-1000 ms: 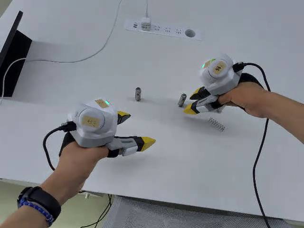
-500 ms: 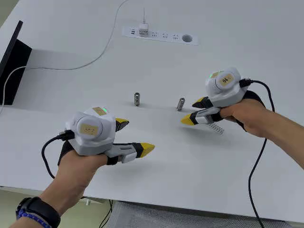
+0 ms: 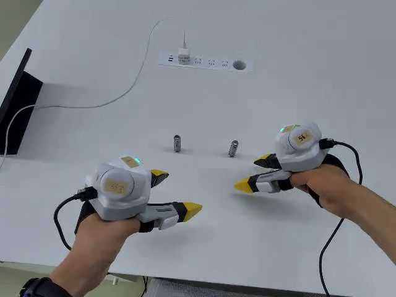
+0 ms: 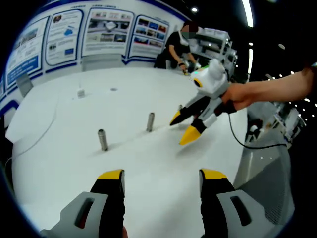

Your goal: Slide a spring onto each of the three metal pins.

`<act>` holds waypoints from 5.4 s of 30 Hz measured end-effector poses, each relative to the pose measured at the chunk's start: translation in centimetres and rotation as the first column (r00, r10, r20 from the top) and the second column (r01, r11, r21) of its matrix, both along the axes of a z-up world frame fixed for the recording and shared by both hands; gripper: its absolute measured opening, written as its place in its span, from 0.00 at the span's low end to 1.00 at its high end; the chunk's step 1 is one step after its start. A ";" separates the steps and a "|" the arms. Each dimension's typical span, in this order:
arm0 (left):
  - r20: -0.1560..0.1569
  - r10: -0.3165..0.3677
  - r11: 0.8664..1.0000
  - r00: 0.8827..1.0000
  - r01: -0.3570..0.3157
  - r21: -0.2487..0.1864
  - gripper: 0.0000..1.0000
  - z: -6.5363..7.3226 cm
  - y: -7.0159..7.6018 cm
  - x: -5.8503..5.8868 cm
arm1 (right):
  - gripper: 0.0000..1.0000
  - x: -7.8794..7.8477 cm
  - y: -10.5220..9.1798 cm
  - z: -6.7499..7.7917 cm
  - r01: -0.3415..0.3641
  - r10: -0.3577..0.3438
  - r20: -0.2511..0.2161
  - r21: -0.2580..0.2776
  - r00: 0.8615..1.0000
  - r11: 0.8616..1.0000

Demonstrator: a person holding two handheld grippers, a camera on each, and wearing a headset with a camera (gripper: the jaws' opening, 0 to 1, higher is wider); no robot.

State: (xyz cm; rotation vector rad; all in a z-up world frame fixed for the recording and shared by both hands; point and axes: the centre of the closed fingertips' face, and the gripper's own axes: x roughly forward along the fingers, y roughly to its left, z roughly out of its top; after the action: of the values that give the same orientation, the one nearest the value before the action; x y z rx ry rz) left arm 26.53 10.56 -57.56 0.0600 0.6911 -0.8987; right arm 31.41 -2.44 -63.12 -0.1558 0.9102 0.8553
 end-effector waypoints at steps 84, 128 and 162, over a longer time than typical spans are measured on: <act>-0.017 -0.180 0.983 0.983 0.181 0.037 0.72 -0.9 -9.6 -0.8 | 0.82 -8.8 -10.1 3.0 0.297 -0.309 0.055 0.167 0.949 0.940; -0.013 -0.385 0.916 0.923 0.384 0.116 0.74 -2.1 -17.0 -0.6 | 0.85 -10.1 -12.1 2.0 0.296 -0.306 0.024 0.183 0.952 0.937; -0.007 -0.511 0.849 0.860 0.506 0.155 0.70 -3.6 -20.9 1.3 | 0.84 -10.0 -12.5 2.1 0.313 -0.319 -0.001 0.191 0.948 0.930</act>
State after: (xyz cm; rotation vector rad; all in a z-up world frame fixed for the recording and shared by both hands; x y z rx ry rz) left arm 27.84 -10.34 -61.18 0.4125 0.7236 -1.3509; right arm 21.37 -14.98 -61.01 0.1407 0.7937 0.6309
